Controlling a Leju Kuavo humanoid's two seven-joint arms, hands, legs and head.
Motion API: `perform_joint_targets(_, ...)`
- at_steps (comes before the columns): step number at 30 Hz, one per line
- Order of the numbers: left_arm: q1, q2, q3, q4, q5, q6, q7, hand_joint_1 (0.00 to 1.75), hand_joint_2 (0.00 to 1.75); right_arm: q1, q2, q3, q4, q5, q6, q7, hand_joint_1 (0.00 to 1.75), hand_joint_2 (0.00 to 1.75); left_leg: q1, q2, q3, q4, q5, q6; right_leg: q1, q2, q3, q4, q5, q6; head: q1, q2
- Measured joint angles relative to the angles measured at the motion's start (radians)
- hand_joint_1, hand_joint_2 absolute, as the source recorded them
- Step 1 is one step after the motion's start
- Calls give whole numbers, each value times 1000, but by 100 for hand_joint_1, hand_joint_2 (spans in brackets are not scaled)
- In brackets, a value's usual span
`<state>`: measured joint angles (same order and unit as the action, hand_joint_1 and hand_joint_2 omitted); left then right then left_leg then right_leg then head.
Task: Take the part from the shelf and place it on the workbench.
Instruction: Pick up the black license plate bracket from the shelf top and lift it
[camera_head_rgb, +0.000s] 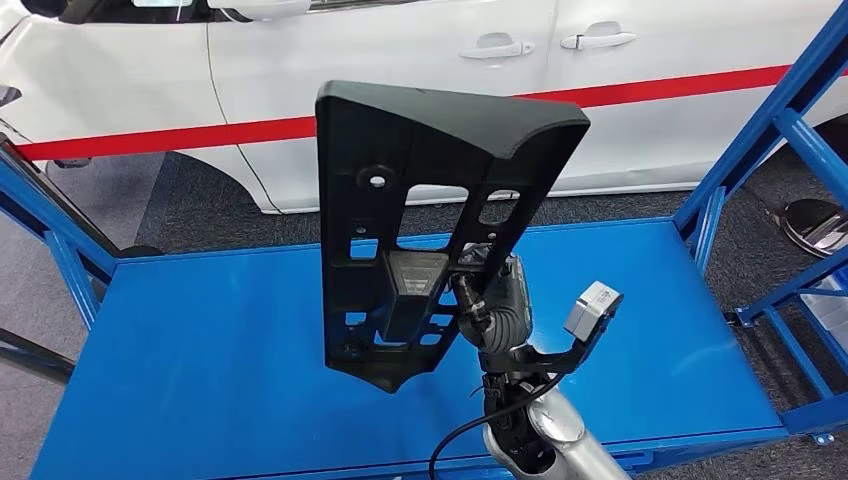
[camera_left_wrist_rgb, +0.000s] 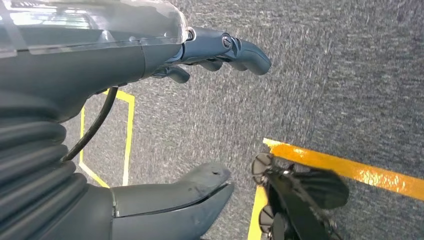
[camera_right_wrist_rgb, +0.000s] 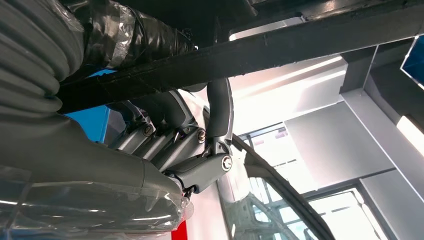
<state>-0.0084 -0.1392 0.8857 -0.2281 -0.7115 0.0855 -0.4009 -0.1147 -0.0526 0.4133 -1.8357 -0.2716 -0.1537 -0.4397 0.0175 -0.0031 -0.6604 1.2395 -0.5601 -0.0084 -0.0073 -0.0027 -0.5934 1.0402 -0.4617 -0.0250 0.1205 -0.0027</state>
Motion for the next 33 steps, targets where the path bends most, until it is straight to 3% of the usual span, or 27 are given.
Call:
perform_joint_targets(2, -1, 1, 2, 0, -1, -3, -2, 0, 175, 5, 0, 0, -4, -3, 16, -12, 175, 175, -5, -1, 64, -136, 62, 14, 4, 3, -1, 2, 0, 1, 0, 0)
perform_joint_targets(3, -3, 1, 3, 0, -2, -3, -2, 0, 175, 6, 1, 0, -8, -5, 22, -16, 175, 175, -8, -1, 85, -182, 79, 19, 5, 3, -2, 3, 1, 4, 0, 0)
perform_joint_targets(7, -7, 2, 4, 0, -9, -1, 1, 0, 175, 14, 3, 6, -21, -6, 42, -25, 175, 175, -11, 0, 94, -217, 99, 33, 4, 4, -6, 1, 7, 26, 0, 0)
perform_joint_targets(9, -8, 1, 4, 0, -10, -2, 3, 0, 175, 16, 3, 8, -25, -5, 49, -30, 175, 175, -6, 5, 89, -231, 116, 45, 3, 4, -21, 44, -38, 36, 1, 0)
perform_joint_targets(11, -8, 1, 4, 0, -11, -2, 4, 0, 175, 20, 3, 8, -27, -4, 56, -33, 175, 175, -5, 7, 74, -233, 129, 52, -2, 3, -59, 155, -123, 43, 1, 0)
perform_joint_targets(12, -8, 1, 4, 0, -12, -2, 4, 0, 175, 23, 3, 8, -27, -3, 59, -34, 175, 175, -5, 8, 64, -231, 135, 53, -4, 3, -77, 214, -155, 46, 1, 0)
perform_joint_targets(13, -8, 1, 4, 0, -14, -2, 4, 0, 175, 26, 3, 8, -27, -1, 62, -35, 175, 175, -5, 8, 54, -227, 140, 52, -6, 3, -82, 249, -169, 49, 1, 0)
perform_joint_targets(14, -8, 1, 5, 0, -16, -3, 5, 0, 175, 29, 3, 9, -27, 1, 66, -36, 175, 175, -5, 8, 43, -224, 145, 51, -8, 3, -71, 251, -165, 52, 1, 0)
perform_joint_targets(15, -8, 0, 5, 0, -17, -3, 6, 0, 175, 31, 3, 9, -28, 3, 70, -37, 175, 175, -4, 8, 33, -219, 150, 48, -11, 3, -38, 212, -144, 53, 1, 0)
perform_joint_targets(17, -8, -1, 5, 0, -18, -3, 6, 0, 175, 32, 3, 10, -31, 6, 74, -41, 175, 175, -4, 7, 17, -210, 159, 39, -13, 3, 54, 77, -101, 53, 1, 0)
perform_joint_targets(18, -8, -1, 5, 0, -18, -3, 7, 0, 175, 33, 3, 11, -33, 7, 76, -44, 175, 175, -5, 7, 12, -208, 164, 33, -12, 5, 85, 26, -86, 49, 1, 0)
perform_joint_targets(19, -8, -1, 6, 0, -19, -3, 7, 0, 175, 34, 3, 12, -35, 7, 77, -46, 175, 175, -5, 6, 9, -205, 170, 27, -9, 6, 98, -3, -81, 45, 1, 0)
perform_joint_targets(22, -7, -1, 8, 0, -20, -3, 8, 0, 175, 35, 4, 17, -39, 8, 82, -50, 175, 175, -4, 4, 4, -208, 186, 6, -5, 7, 82, -12, -65, 24, 1, 0)
perform_joint_targets(23, -6, -1, 10, 0, -20, -3, 8, 0, 175, 35, 5, 19, -40, 8, 83, -50, 175, 175, -2, 3, -2, -202, 175, 1, -6, 6, 74, -14, -55, 15, 0, 0)
perform_joint_targets(25, -5, -1, 13, 0, -21, -4, 9, 0, 175, 35, 7, 23, -40, 8, 86, -50, 175, 175, 1, 2, -29, -131, 93, -7, -9, 3, 50, -18, -31, 0, 0, 0)
perform_joint_targets(27, -5, -2, 15, 0, -24, -6, 10, 0, 175, 37, 9, 24, -40, 9, 90, -51, 175, 175, 2, 2, -59, -6, -7, -13, -6, 2, 21, -17, -9, -7, 0, 0)
perform_joint_targets(28, -5, -1, 16, 0, -26, -8, 11, 0, 175, 40, 9, 25, -40, 12, 92, -52, 175, 175, 2, 3, -62, 43, -25, -15, -4, 1, 8, -16, 2, -7, 0, 0)
perform_joint_targets(29, -4, 0, 18, 0, -29, -12, 13, 0, 175, 44, 9, 25, -40, 15, 95, -55, 175, 175, 2, 3, -50, 65, -21, -14, -2, 0, -6, -14, 12, -6, 0, 0)
perform_joint_targets(30, -3, 2, 19, -1, -32, -17, 14, 0, 175, 48, 9, 25, -40, 20, 98, -58, 175, 175, 2, 2, -22, 51, 0, -12, -1, -1, -18, -13, 21, -5, 0, 0)
perform_joint_targets(32, -1, 5, 21, -4, -36, -24, 16, 0, 175, 52, 10, 27, -40, 27, 102, -65, 175, 175, -1, 2, 79, -65, 41, 0, 1, -1, -39, -10, 38, -3, 0, 0)
perform_joint_targets(33, -1, 7, 21, -7, -38, -26, 17, 0, 175, 52, 12, 27, -42, 28, 102, -66, 175, 175, -4, 2, 133, -141, 43, 7, 2, -1, -47, -9, 46, 1, 0, 0)
